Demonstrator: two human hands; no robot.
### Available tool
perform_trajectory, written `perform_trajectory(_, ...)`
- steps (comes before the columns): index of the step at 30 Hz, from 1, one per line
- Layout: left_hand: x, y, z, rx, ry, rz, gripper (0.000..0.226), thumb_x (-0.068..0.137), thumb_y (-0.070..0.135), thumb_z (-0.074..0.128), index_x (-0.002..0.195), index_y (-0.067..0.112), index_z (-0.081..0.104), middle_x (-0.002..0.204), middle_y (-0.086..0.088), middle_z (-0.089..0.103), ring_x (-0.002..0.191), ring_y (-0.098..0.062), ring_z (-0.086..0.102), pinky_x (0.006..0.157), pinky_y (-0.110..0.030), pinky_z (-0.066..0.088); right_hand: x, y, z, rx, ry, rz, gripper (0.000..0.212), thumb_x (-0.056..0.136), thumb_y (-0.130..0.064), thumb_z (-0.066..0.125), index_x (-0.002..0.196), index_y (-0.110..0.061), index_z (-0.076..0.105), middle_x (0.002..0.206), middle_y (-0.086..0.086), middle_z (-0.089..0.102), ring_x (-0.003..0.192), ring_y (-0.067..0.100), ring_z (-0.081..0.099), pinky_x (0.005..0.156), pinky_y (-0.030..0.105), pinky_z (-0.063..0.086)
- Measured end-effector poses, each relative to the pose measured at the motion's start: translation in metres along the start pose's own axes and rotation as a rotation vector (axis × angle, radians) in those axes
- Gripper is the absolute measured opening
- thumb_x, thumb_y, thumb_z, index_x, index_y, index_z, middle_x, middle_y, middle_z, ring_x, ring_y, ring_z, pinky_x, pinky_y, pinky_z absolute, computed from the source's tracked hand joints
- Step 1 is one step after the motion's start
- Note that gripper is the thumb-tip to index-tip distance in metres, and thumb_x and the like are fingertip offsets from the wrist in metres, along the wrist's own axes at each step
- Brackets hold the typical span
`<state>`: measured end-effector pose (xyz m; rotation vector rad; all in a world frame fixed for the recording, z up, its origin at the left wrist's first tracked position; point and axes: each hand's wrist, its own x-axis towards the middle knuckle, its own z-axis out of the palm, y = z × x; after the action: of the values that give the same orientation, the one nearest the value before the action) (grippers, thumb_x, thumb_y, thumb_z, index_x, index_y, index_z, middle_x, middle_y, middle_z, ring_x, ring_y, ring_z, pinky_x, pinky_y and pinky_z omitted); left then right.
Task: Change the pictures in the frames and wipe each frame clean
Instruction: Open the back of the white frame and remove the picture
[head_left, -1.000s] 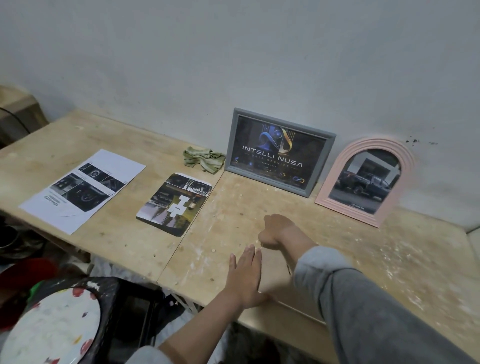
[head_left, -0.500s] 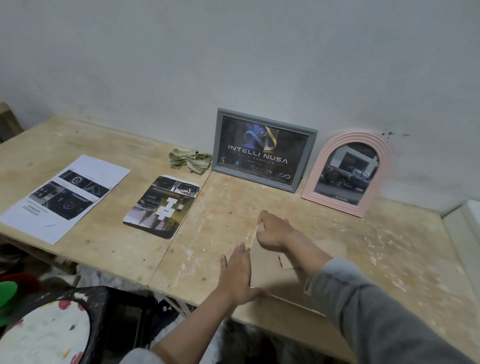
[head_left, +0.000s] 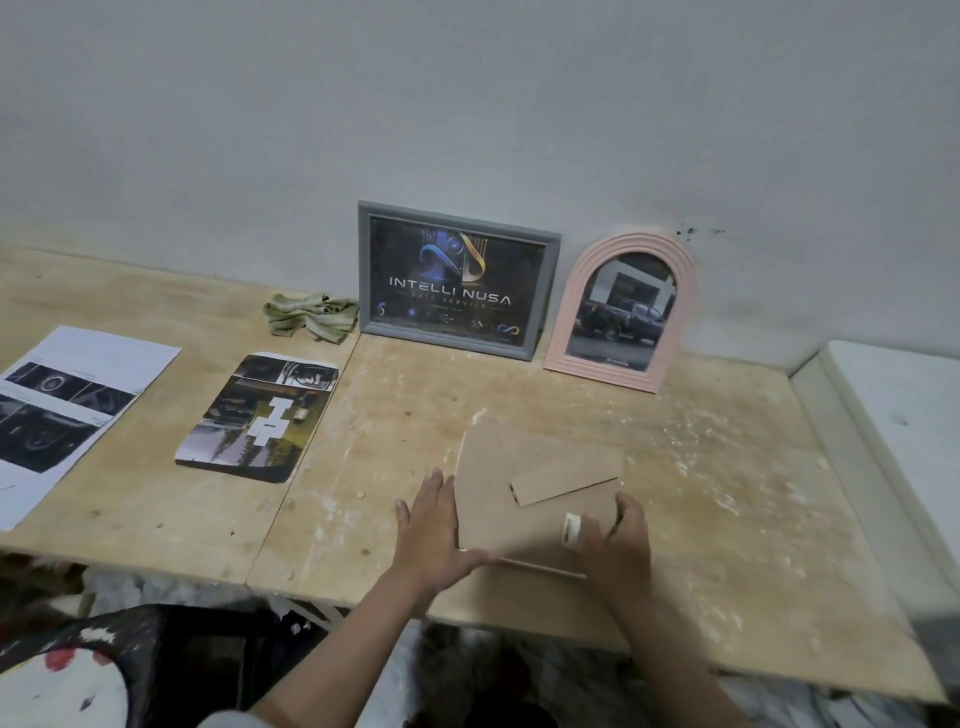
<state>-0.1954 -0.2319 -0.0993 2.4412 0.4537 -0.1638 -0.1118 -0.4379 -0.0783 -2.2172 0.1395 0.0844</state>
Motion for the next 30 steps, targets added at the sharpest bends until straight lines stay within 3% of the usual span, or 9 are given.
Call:
perform_trajectory(7, -0.003, 0.011, -0.005, -0.064, 0.034, -0.014, 0.122, 0.054, 0.071, 0.071, 0.149, 0.027, 0.01, 0.159, -0.007, 0.015, 0.147, -0.025, 0.008, 0.112, -0.062, 0.011, 0.001, 0.0, -0.007, 0.045, -0.086, 0.04, 0.055, 0.084, -0.018, 0.063, 0.135, -0.008, 0.043, 0.134, 0.011, 0.051, 0.121, 0.027, 0.049, 0.101, 0.038, 0.041)
perform_trajectory(12, -0.007, 0.027, -0.008, -0.206, 0.054, -0.03, 0.13, 0.06, 0.05, 0.081, 0.152, 0.016, -0.005, 0.161, -0.003, 0.01, 0.148, -0.021, 0.008, 0.115, -0.057, -0.003, 0.0, -0.003, -0.012, 0.106, -0.037, -0.003, 0.051, 0.084, -0.014, 0.065, 0.131, -0.005, 0.046, 0.131, 0.012, 0.051, 0.122, 0.026, 0.047, 0.103, 0.037, 0.039)
perform_trajectory(15, -0.009, 0.046, -0.014, -0.332, 0.093, -0.005, 0.121, 0.068, 0.043, 0.08, 0.152, 0.023, -0.004, 0.152, 0.024, 0.017, 0.141, -0.01, 0.021, 0.116, -0.052, -0.003, 0.003, -0.003, -0.016, 0.144, -0.011, -0.007, 0.049, 0.084, -0.011, 0.066, 0.129, -0.002, 0.047, 0.13, 0.014, 0.05, 0.124, 0.027, 0.046, 0.103, 0.031, 0.035)
perform_trajectory(17, -0.011, 0.061, -0.015, -0.417, 0.154, 0.048, 0.106, 0.073, 0.043, 0.076, 0.151, 0.031, 0.006, 0.139, 0.04, 0.022, 0.133, 0.001, 0.025, 0.119, -0.05, 0.008, 0.007, -0.001, -0.022, 0.163, -0.007, -0.003, 0.051, 0.085, -0.011, 0.066, 0.131, -0.001, 0.046, 0.133, 0.016, 0.048, 0.125, 0.027, 0.044, 0.101, 0.026, 0.032)
perform_trajectory(20, -0.01, 0.083, -0.005, -0.521, 0.177, 0.099, 0.081, 0.079, 0.04, 0.072, 0.144, 0.038, 0.023, 0.138, 0.028, 0.038, 0.129, 0.014, 0.033, 0.11, -0.019, 0.029, 0.013, 0.004, -0.042, 0.173, 0.002, 0.001, 0.052, 0.086, -0.011, 0.065, 0.134, -0.002, 0.046, 0.135, 0.015, 0.046, 0.126, 0.025, 0.044, 0.101, 0.024, 0.031)
perform_trajectory(23, -0.004, 0.111, 0.016, -0.526, 0.109, 0.074, 0.067, 0.08, 0.05, 0.066, 0.137, 0.027, 0.04, 0.131, 0.014, 0.054, 0.122, -0.003, 0.051, 0.097, -0.016, 0.043, 0.027, 0.018, -0.073, 0.156, 0.021, 0.042, 0.051, 0.086, -0.014, 0.064, 0.134, -0.005, 0.047, 0.137, 0.014, 0.045, 0.127, 0.025, 0.043, 0.105, 0.03, 0.032)
perform_trajectory(27, -0.001, 0.163, 0.047, -0.529, 0.06, 0.143, 0.049, 0.081, 0.041, 0.071, 0.121, 0.037, 0.042, 0.11, 0.025, 0.057, 0.103, 0.013, 0.054, 0.076, 0.001, 0.038, 0.046, 0.047, -0.126, 0.077, 0.044, 0.105, 0.049, 0.088, -0.017, 0.062, 0.134, -0.009, 0.047, 0.14, 0.013, 0.042, 0.126, 0.027, 0.043, 0.101, 0.032, 0.035)
perform_trajectory(28, -0.002, 0.176, 0.054, -0.516, 0.049, 0.158, 0.052, 0.081, 0.036, 0.072, 0.12, 0.04, 0.037, 0.108, 0.03, 0.052, 0.101, 0.019, 0.051, 0.075, 0.004, 0.036, 0.05, 0.055, -0.136, 0.047, 0.046, 0.113, 0.049, 0.089, -0.019, 0.062, 0.135, -0.01, 0.047, 0.14, 0.013, 0.041, 0.125, 0.028, 0.044, 0.099, 0.033, 0.037)
perform_trajectory(30, 0.0, 0.205, 0.077, -0.501, 0.015, 0.209, 0.067, 0.082, 0.029, 0.073, 0.13, 0.036, 0.028, 0.115, 0.032, 0.042, 0.108, 0.013, 0.048, 0.083, 0.005, 0.031, 0.059, 0.077, -0.162, -0.014, 0.052, 0.125, 0.048, 0.089, -0.021, 0.061, 0.134, -0.012, 0.047, 0.139, 0.013, 0.042, 0.121, 0.028, 0.046, 0.094, 0.033, 0.04)
